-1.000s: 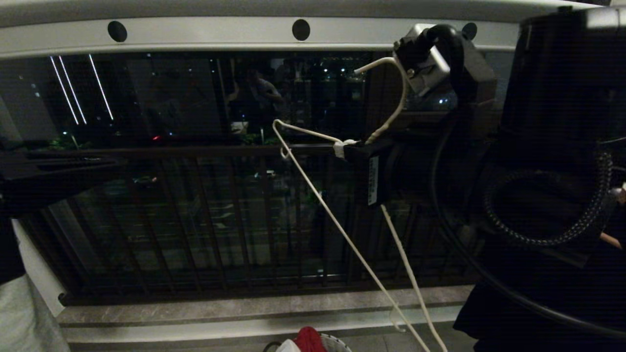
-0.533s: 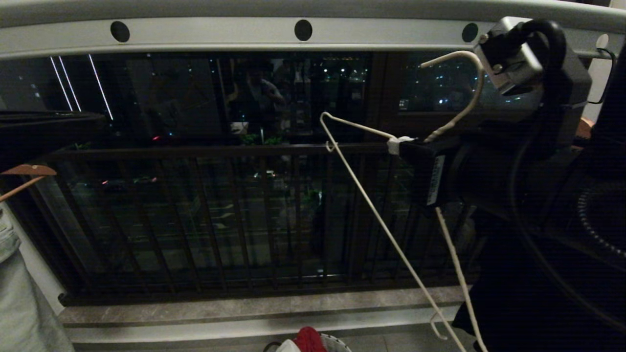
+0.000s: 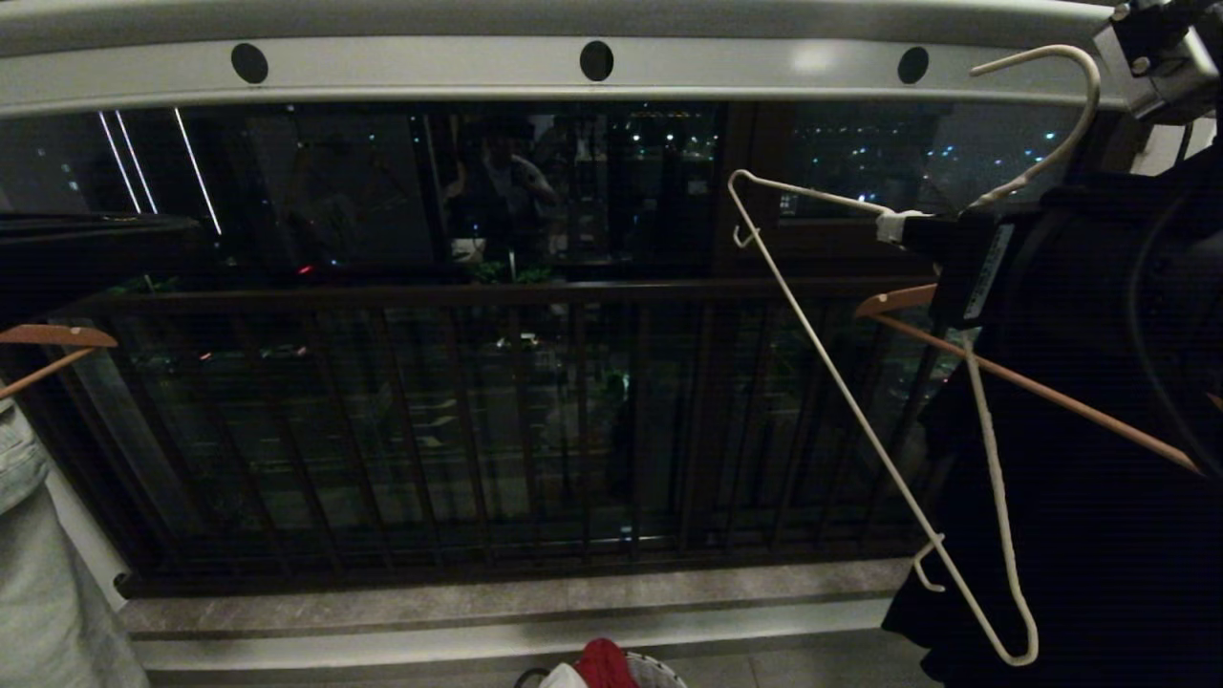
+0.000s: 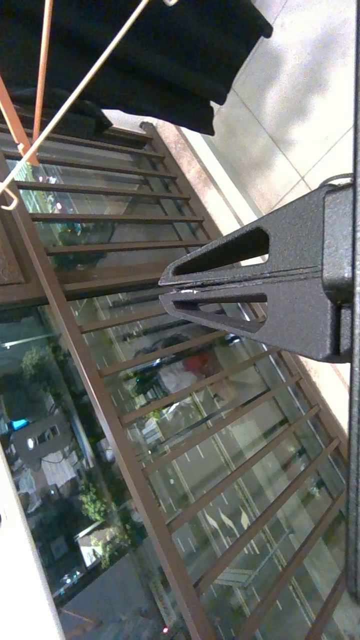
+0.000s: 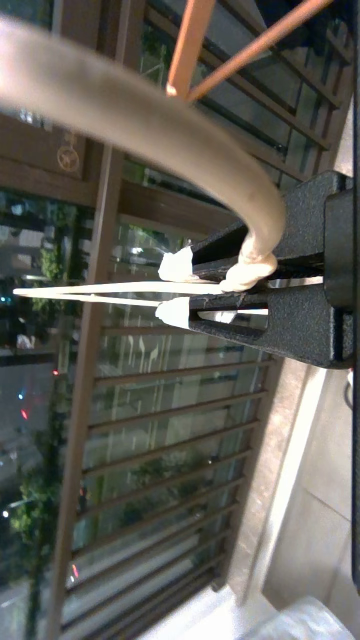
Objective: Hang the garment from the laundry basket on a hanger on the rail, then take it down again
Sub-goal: Hang the clothes rack on the clothesline
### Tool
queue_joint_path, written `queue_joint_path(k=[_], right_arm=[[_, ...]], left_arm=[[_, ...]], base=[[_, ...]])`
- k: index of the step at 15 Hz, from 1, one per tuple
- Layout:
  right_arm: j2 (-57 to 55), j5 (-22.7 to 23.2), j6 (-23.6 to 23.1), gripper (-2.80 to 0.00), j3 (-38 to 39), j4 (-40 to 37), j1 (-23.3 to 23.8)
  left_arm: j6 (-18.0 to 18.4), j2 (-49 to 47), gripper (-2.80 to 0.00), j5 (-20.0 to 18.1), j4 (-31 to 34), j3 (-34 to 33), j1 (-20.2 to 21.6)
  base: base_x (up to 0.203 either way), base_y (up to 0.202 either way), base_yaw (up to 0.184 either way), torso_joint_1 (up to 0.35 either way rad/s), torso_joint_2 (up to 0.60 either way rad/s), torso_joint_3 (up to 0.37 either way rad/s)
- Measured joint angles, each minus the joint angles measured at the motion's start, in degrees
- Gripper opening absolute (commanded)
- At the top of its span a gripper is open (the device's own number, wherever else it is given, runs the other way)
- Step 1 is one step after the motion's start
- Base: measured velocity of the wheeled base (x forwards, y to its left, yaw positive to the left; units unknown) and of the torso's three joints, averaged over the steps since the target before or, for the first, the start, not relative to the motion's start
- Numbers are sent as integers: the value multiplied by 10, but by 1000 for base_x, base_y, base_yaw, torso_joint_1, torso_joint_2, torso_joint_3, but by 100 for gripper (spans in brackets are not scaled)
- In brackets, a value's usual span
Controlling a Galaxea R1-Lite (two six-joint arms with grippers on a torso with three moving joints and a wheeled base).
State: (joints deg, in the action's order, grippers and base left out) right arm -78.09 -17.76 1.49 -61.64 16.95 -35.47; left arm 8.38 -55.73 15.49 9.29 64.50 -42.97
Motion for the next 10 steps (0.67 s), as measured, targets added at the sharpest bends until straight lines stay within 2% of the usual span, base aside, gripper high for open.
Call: queue_joint_path(k=[4,10], right_arm=[[-26,23,-1,-280,-39,0,24],[-86,27,-3,-280,-91,-1,47]], left_arm=[[0,1,-280,1,0,1,0],[0,8,-280,1,0,2,0]], base=[[0,0,0,0,0,0],[0,0,0,0,0,0]])
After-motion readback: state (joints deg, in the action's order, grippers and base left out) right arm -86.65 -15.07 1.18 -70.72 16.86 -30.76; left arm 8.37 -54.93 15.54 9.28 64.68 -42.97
